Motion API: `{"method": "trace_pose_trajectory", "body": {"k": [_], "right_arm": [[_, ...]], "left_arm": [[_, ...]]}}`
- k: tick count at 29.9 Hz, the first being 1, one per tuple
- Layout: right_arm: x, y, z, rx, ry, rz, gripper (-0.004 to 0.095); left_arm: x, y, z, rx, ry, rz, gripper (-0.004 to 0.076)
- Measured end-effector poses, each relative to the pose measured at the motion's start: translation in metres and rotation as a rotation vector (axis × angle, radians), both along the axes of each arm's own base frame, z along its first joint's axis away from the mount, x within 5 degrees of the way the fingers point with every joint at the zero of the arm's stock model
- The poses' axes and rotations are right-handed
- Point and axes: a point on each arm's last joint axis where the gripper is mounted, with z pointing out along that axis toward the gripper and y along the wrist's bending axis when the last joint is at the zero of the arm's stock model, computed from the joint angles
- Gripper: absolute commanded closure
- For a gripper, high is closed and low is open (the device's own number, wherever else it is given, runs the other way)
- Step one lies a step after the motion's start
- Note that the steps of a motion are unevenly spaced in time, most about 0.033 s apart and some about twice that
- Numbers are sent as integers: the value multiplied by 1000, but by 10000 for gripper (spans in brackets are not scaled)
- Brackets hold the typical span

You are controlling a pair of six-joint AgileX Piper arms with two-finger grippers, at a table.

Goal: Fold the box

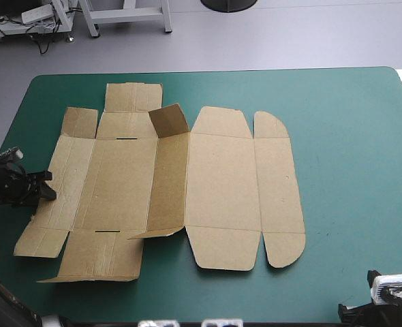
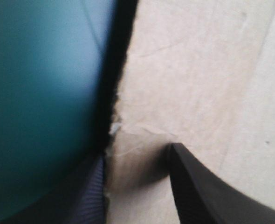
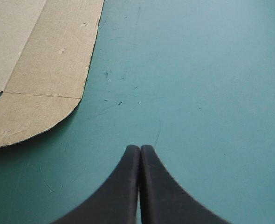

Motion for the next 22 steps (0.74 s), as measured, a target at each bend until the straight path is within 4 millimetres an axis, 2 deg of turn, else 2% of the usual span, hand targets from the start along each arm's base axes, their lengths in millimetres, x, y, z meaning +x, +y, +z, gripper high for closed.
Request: {"method": "trace_pose_trajectory", "body": {"k": [8,12,17,22], "right_arm": [[0,0,0,1,0,0,928],[0,0,0,1,0,0,928],[0,0,0,1,0,0,928],[0,0,0,1,0,0,928]], "left_arm": [[-6,-21,-13,-227,12,58,497],[-7,-24,-16,-256,12,76,503],[-6,-28,-16,-260,12,64,586],[0,-46,-18,-293,8,6,621]]}}
